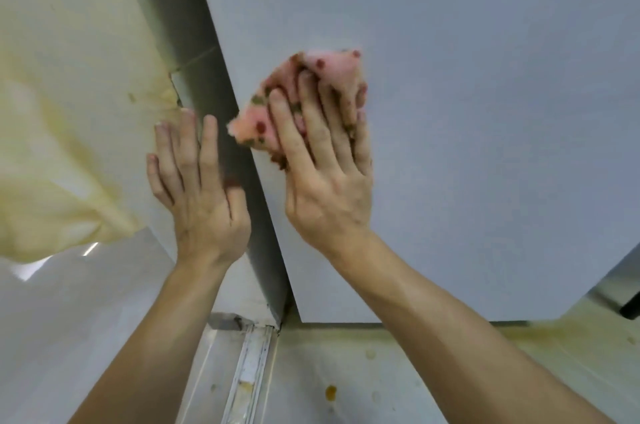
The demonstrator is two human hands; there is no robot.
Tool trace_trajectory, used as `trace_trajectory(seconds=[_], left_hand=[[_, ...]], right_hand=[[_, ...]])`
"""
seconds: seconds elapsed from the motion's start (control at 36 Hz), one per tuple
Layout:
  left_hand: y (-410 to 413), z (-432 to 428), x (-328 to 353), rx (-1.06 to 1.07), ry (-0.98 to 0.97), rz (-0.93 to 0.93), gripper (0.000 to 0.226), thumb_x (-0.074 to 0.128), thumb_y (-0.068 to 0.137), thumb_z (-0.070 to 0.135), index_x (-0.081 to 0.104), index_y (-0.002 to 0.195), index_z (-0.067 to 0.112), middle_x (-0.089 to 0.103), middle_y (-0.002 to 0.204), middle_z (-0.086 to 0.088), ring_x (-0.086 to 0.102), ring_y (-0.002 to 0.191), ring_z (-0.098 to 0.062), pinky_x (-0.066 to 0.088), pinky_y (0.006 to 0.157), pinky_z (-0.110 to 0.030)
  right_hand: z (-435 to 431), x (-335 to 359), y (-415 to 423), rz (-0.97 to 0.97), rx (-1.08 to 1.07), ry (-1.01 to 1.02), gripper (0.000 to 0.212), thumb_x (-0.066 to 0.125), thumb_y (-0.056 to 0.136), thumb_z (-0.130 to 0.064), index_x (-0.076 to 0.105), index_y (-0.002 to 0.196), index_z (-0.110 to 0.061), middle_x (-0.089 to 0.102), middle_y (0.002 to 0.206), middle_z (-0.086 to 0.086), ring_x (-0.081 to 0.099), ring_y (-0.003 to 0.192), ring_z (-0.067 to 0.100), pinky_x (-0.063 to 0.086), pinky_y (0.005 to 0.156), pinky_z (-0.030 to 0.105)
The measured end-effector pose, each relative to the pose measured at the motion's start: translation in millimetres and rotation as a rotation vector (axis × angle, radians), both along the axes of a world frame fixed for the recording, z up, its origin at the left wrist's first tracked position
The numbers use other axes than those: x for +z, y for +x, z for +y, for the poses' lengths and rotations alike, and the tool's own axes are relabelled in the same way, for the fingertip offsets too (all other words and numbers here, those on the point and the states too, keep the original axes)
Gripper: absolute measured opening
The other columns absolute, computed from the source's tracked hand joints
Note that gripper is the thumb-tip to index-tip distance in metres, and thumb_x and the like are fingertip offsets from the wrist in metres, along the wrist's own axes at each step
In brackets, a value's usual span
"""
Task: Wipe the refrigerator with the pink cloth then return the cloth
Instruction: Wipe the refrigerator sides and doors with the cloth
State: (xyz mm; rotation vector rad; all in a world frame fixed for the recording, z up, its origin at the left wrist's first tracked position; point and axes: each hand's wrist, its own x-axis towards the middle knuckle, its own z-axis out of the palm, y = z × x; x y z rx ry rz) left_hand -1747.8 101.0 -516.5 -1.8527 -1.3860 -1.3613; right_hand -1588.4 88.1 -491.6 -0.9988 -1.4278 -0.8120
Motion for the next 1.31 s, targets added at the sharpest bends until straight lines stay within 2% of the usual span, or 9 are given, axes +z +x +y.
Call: trace_trajectory(seconds=[0.11,0.28,0.36,0.5,0.69,0.86,1.06,1.14,1.31], left_hand=[[-6,2,-2,-0.043,0.027,0.035,0.079,0.049,0.089,0.001,0.021,0.163,0.004,0.016,0.172,-0.019,0.007,0.160,-0.040,0.013,0.125,-0.066],[-11,3,4,-0.004,0.049,0.014,0.076,0.049,0.093,0.005,0.020,0.164,0.006,0.014,0.171,-0.023,0.007,0.160,-0.039,0.014,0.126,-0.064],[-13,2,7,0.011,0.039,-0.001,0.076,0.050,0.094,0.008,0.020,0.164,0.004,0.013,0.172,-0.021,0.006,0.160,-0.038,0.013,0.127,-0.061],[-12,1,10,0.019,-0.006,-0.027,0.083,0.053,0.093,0.014,0.014,0.165,0.002,0.008,0.173,-0.017,0.004,0.161,-0.036,0.011,0.128,-0.061],[-3,2,10,-0.004,0.005,-0.054,0.083,0.050,0.090,0.011,0.014,0.164,-0.001,0.007,0.173,-0.019,0.002,0.161,-0.037,0.012,0.127,-0.064],[-7,2,9,-0.069,0.040,-0.085,0.078,0.040,0.088,-0.001,0.019,0.164,0.002,0.011,0.173,-0.009,0.004,0.162,-0.025,0.013,0.128,-0.061],[3,-6,4,-0.006,0.003,-0.103,0.072,0.041,0.096,0.009,0.020,0.165,0.006,0.012,0.174,-0.010,0.003,0.162,-0.022,0.002,0.129,-0.056],[13,-6,-3,-0.011,0.000,-0.077,0.070,0.043,0.099,0.014,0.020,0.165,0.007,0.012,0.174,-0.013,0.004,0.162,-0.026,0.001,0.128,-0.057],[31,-7,-11,-0.047,0.018,-0.035,0.068,0.043,0.100,0.017,0.021,0.164,0.005,0.012,0.173,-0.015,0.006,0.161,-0.034,0.001,0.128,-0.054]], right_hand=[[-5,-68,15,-0.401,0.104,-0.156,0.057,0.049,0.101,-0.006,0.049,0.156,-0.019,0.040,0.165,0.001,0.033,0.156,0.013,0.017,0.131,0.038],[-14,-117,51,-0.656,0.147,-0.346,0.058,0.046,0.099,0.000,0.053,0.154,-0.017,0.038,0.165,-0.002,0.028,0.157,0.011,0.014,0.132,0.036],[-17,-99,55,-0.585,0.137,-0.308,0.062,0.045,0.098,0.003,0.049,0.156,-0.016,0.035,0.165,-0.001,0.025,0.157,0.012,0.014,0.132,0.039],[-14,-14,48,-0.168,0.066,-0.108,0.068,0.066,0.093,0.004,0.048,0.155,-0.015,0.028,0.167,0.005,0.019,0.160,0.015,0.017,0.130,0.044],[1,78,-6,0.168,0.036,0.005,0.052,0.048,0.101,-0.005,0.051,0.153,-0.007,0.043,0.162,0.020,0.037,0.153,0.034,0.014,0.130,0.052],[4,12,-6,-0.193,0.170,-0.020,0.046,0.054,0.103,-0.005,0.059,0.148,-0.014,0.052,0.158,0.005,0.043,0.151,0.016,0.030,0.127,0.043],[-25,-135,90,-0.733,0.162,-0.406,0.050,0.048,0.101,-0.003,0.062,0.146,-0.020,0.065,0.144,-0.006,0.055,0.138,0.009,0.016,0.131,0.034],[-33,-138,116,-0.774,0.113,-0.481,0.056,0.028,0.106,-0.003,0.059,0.149,-0.019,0.063,0.147,-0.007,0.053,0.140,0.009,0.012,0.132,0.034],[-32,-88,147,-0.478,0.013,-0.252,0.068,0.053,0.091,-0.003,0.043,0.158,-0.016,0.034,0.166,0.005,0.024,0.159,0.018,0.015,0.132,0.043]])
